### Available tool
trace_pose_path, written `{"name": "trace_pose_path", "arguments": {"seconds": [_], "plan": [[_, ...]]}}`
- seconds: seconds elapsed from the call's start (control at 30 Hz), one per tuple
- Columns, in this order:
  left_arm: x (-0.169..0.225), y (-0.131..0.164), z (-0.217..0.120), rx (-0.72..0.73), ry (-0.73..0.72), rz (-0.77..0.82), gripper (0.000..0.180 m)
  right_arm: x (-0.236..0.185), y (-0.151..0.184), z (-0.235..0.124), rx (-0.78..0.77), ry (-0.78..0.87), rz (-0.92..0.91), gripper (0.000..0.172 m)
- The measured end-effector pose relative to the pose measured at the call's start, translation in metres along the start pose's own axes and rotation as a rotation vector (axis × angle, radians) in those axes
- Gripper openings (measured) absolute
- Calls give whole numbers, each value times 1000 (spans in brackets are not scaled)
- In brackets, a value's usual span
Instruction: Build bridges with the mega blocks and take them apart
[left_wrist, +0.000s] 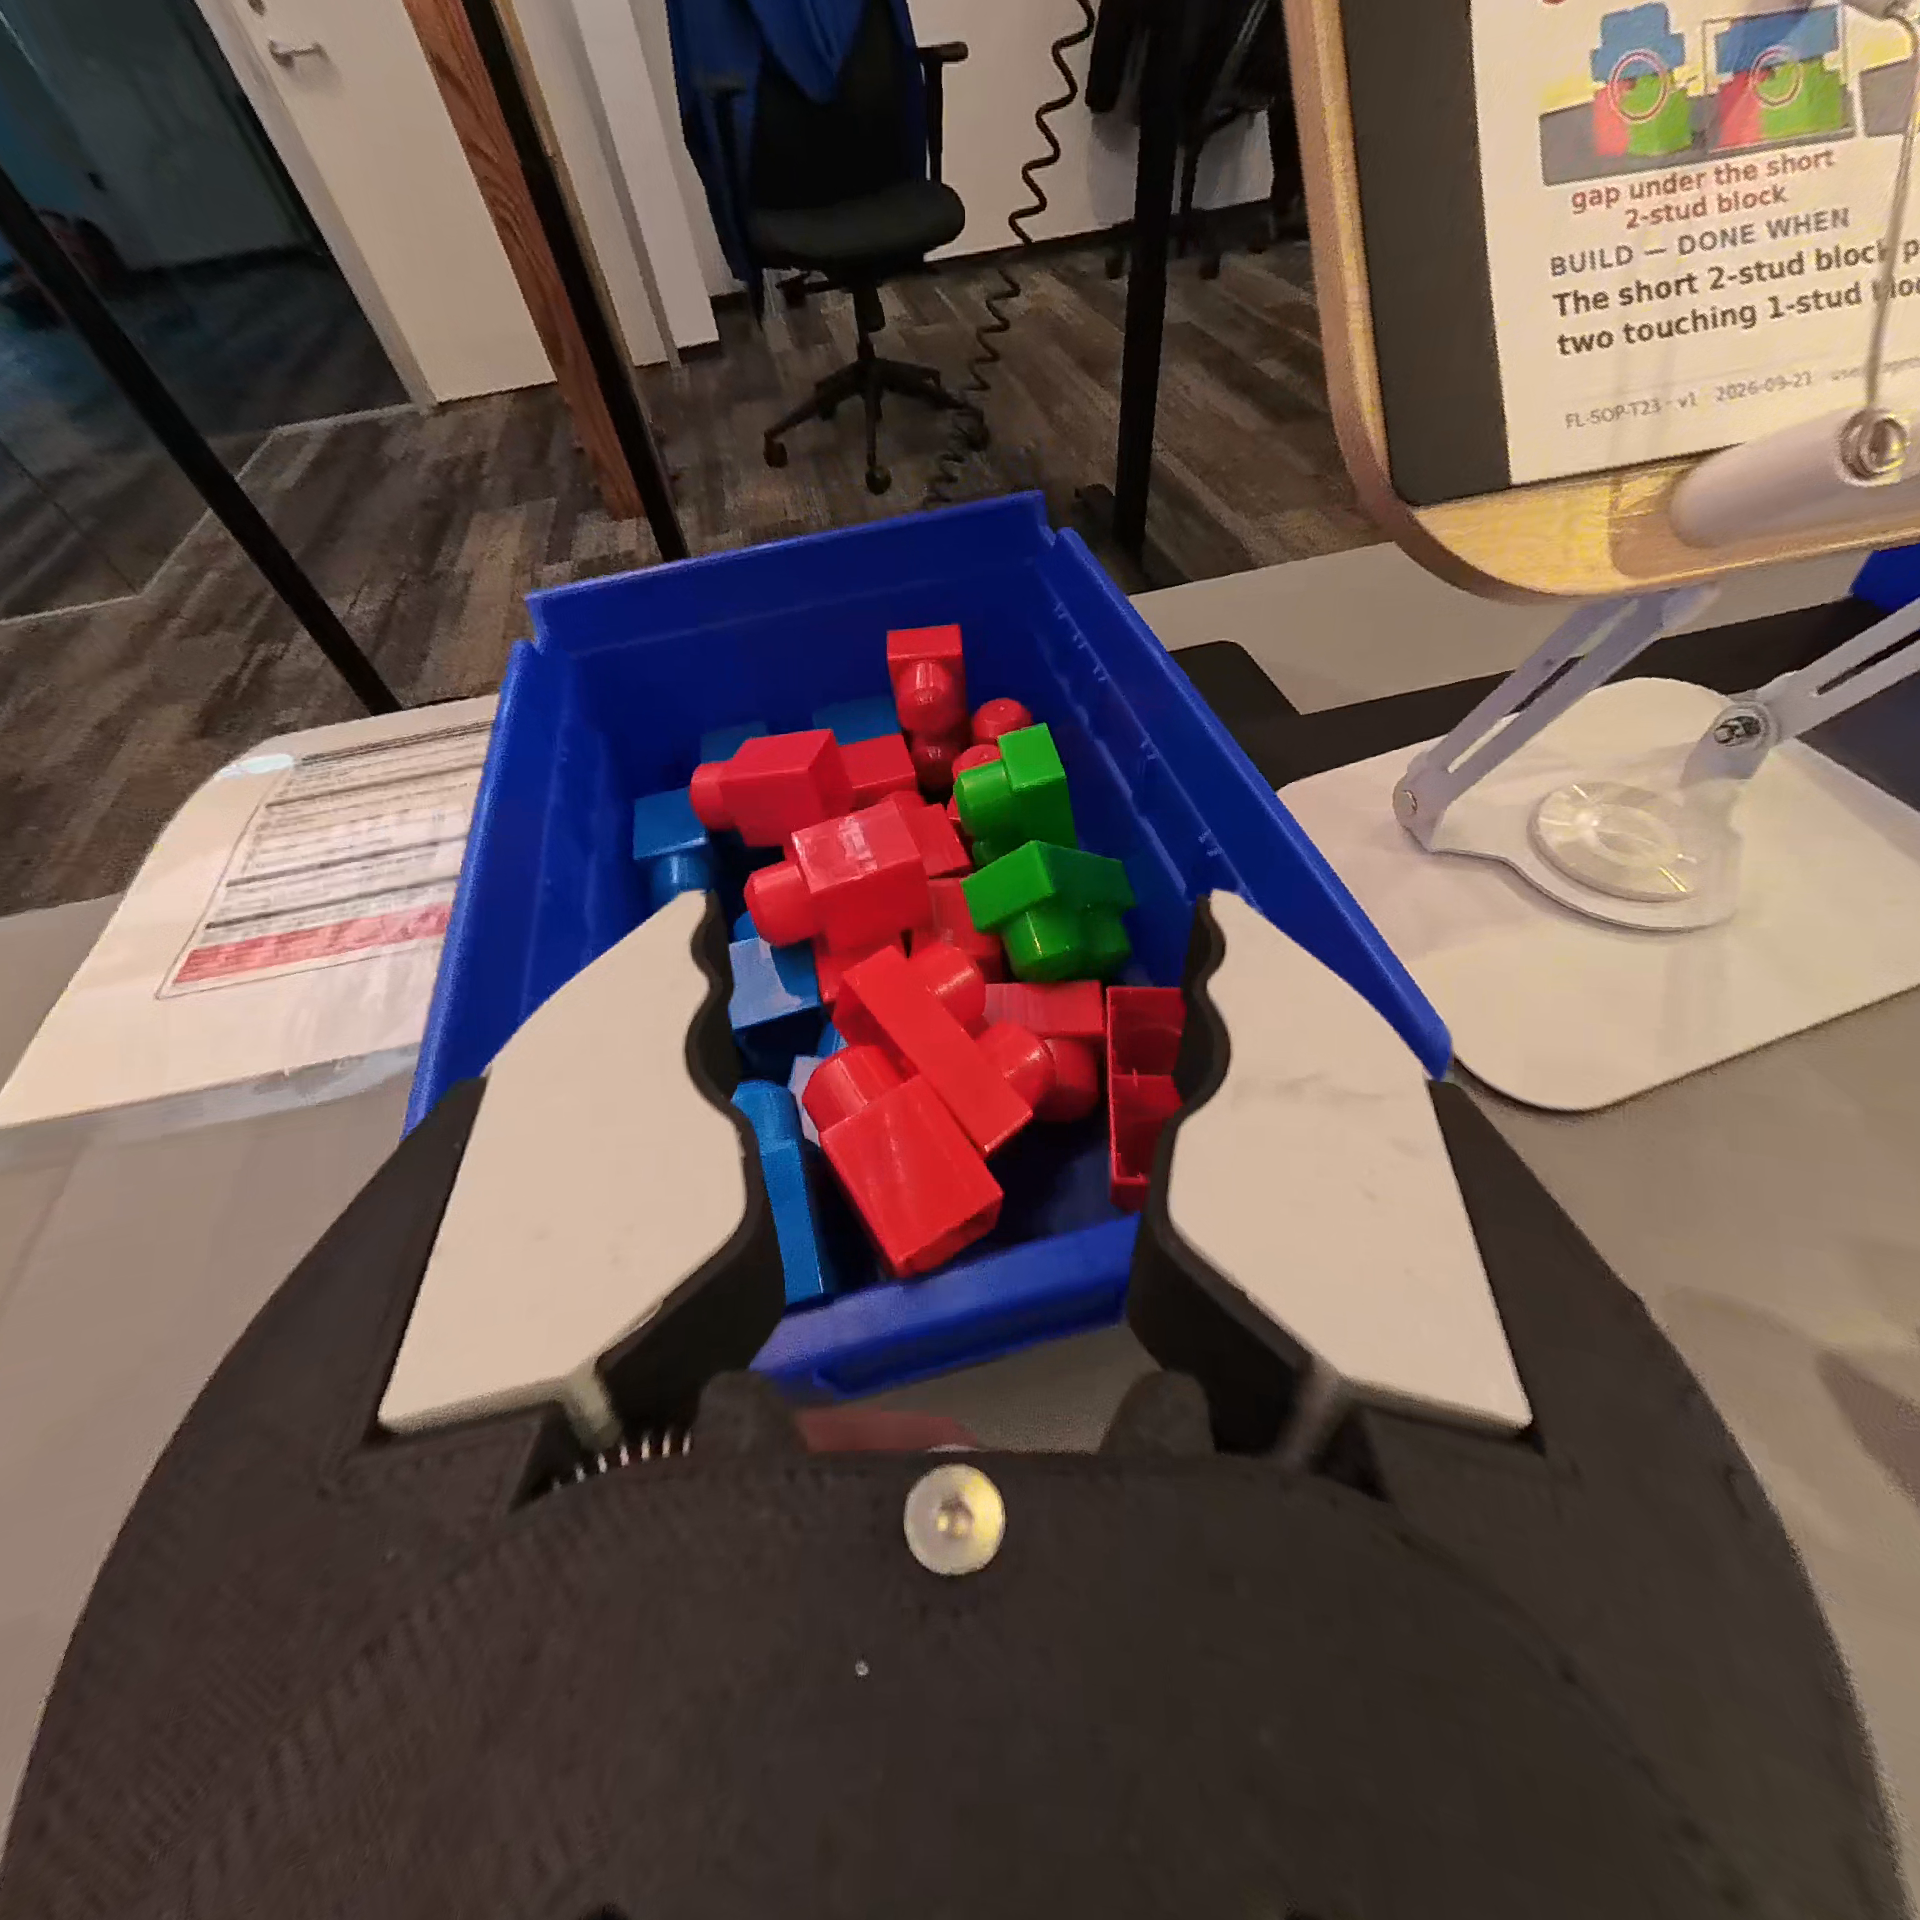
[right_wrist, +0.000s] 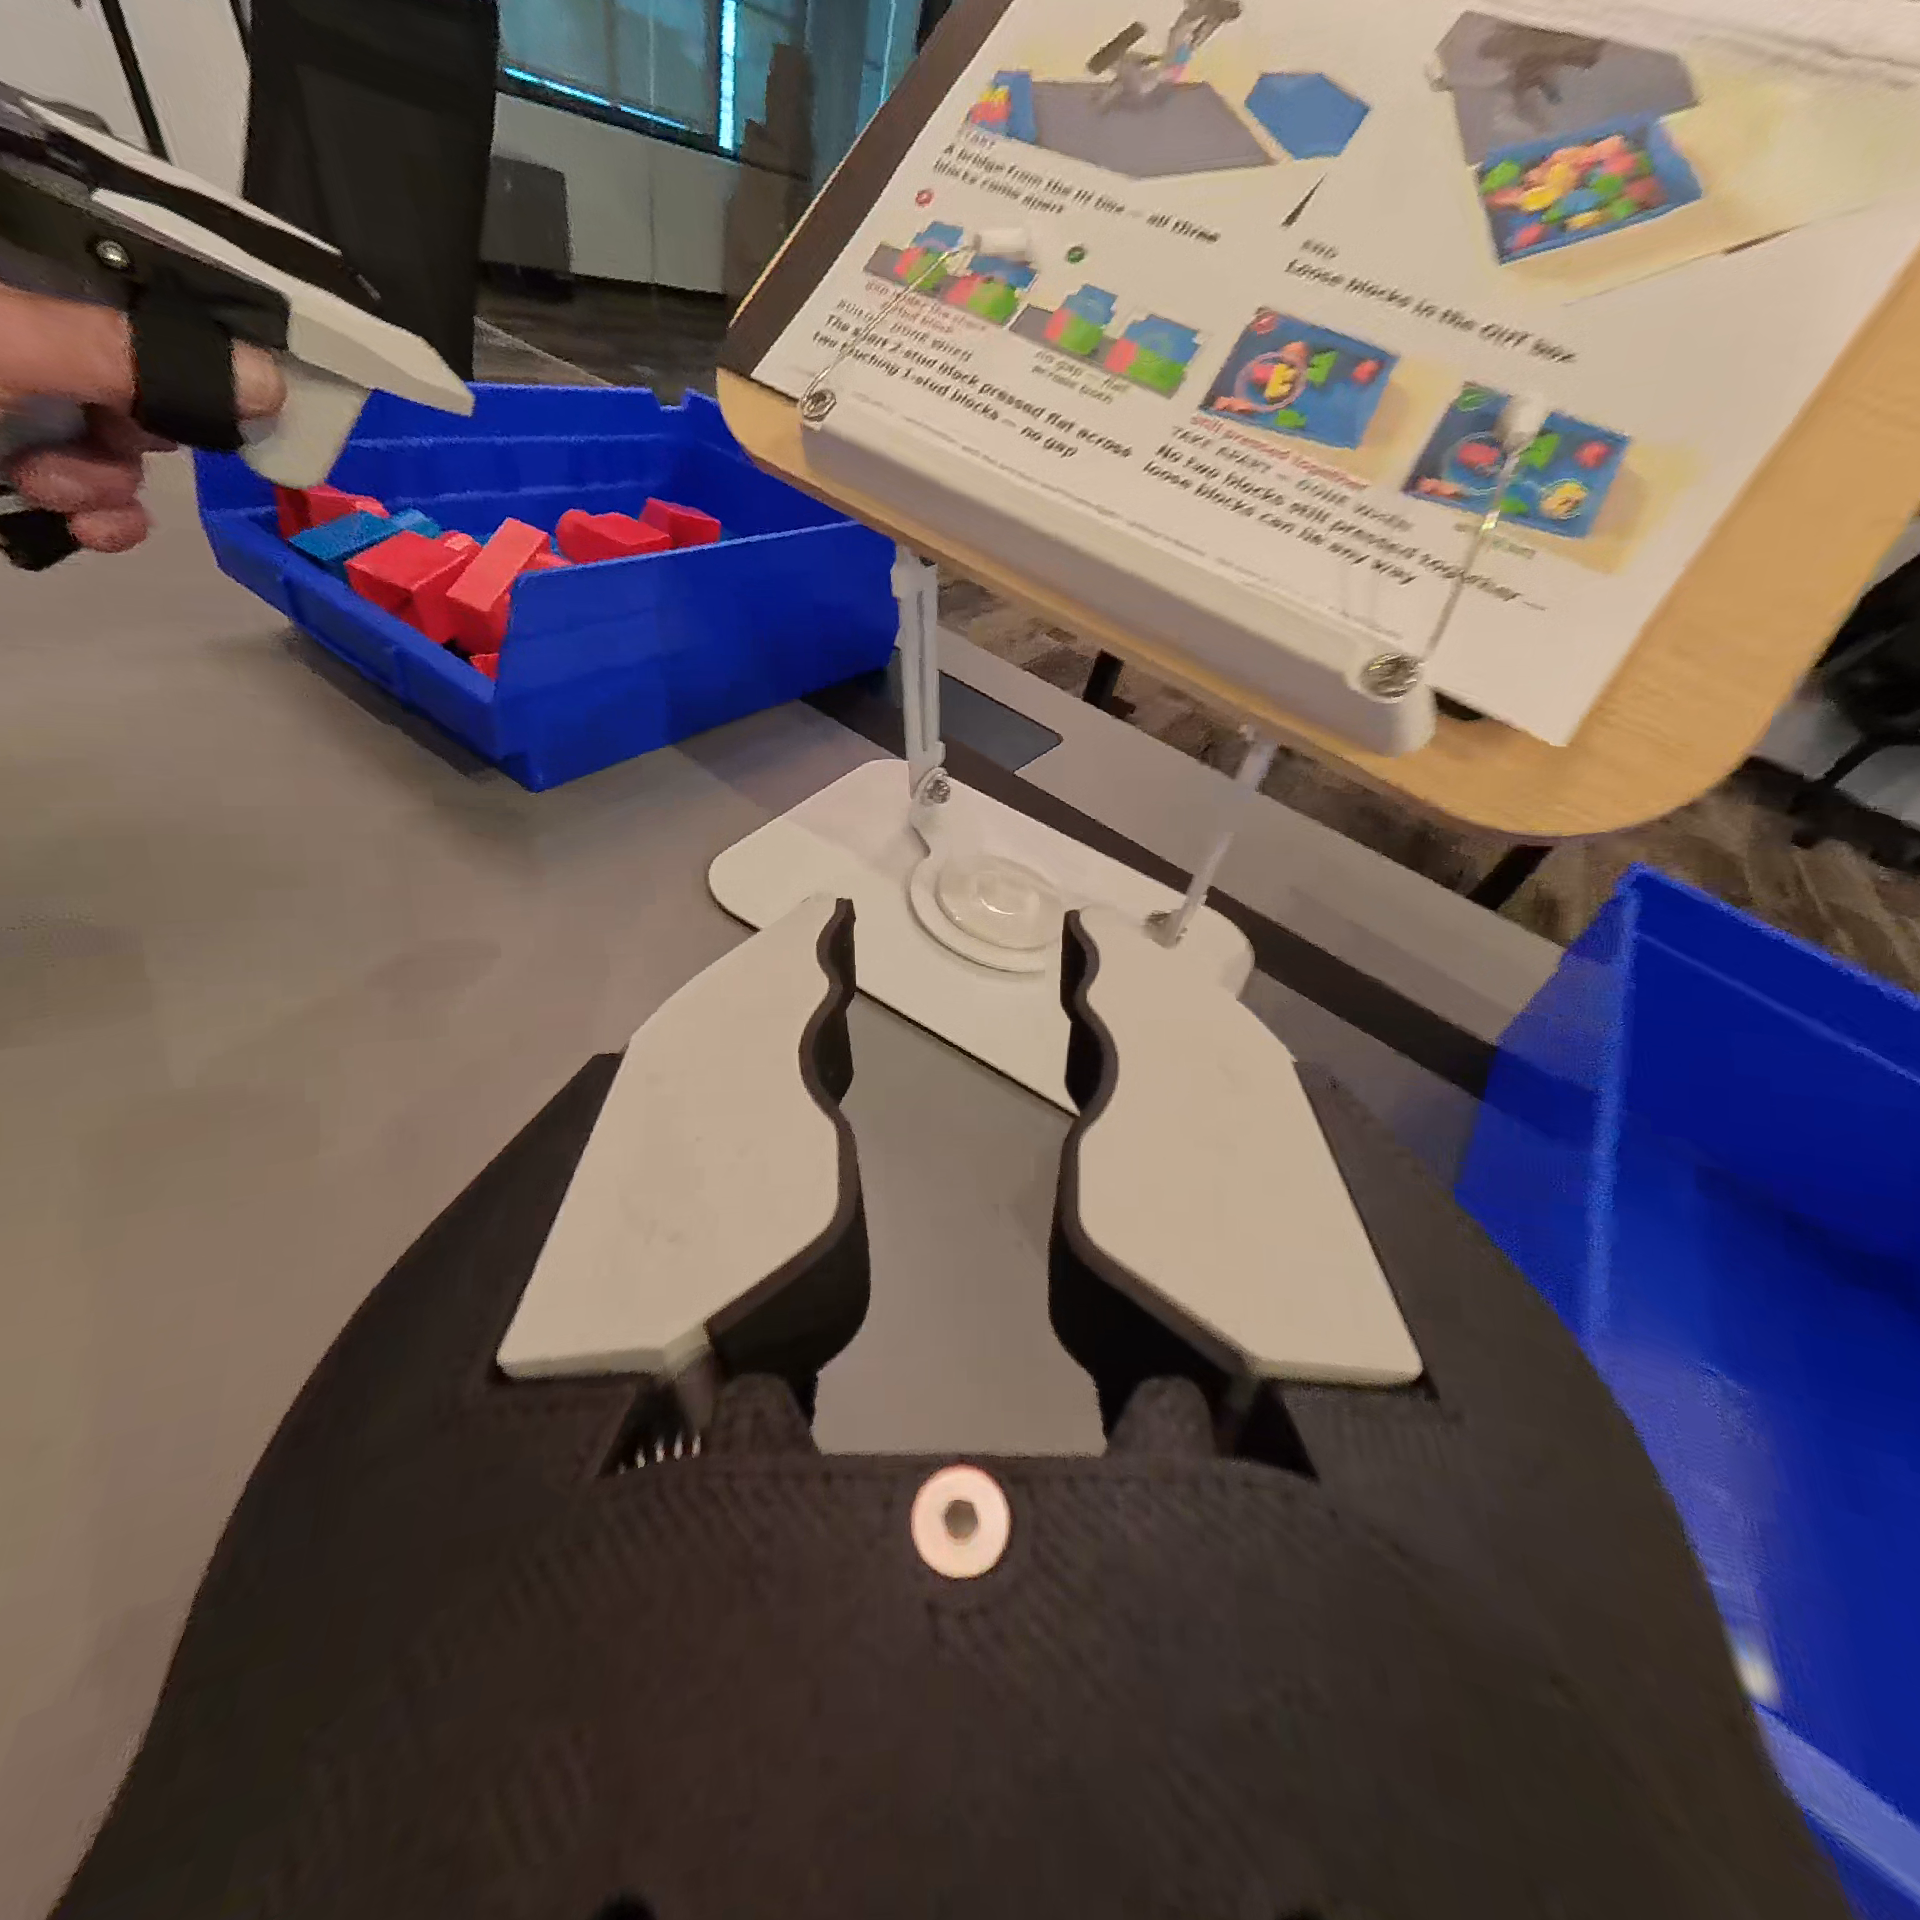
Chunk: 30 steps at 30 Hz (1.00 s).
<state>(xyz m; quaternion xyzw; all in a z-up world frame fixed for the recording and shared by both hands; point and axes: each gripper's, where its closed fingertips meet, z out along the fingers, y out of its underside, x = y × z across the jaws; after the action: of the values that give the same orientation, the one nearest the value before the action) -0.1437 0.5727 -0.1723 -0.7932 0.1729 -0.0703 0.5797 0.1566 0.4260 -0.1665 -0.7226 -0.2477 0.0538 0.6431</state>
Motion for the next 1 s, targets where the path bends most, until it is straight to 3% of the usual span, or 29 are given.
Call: {"name": "trace_pose_path", "arguments": {"seconds": [0.2,0.37,0.5,0.6,0.8,1.0], "plan": [[3,-29,18,50,60,64,78,-14,3,15,-13,-92,94,38],[-2,-45,-3,84,75,65,76,6,-20,12,49,-103,25,39],[-8,-40,-24,124,44,101,75,33,-37,0,105,-62,50,39],[-9,-32,-29,145,48,87,74,44,-51,-6,132,-35,-37,40],[-10,-45,-9,202,72,83,74,56,-85,12,215,-88,-126,42],[-11,-44,7,259,54,116,74,55,-61,34,309,-121,-77,34]]}}
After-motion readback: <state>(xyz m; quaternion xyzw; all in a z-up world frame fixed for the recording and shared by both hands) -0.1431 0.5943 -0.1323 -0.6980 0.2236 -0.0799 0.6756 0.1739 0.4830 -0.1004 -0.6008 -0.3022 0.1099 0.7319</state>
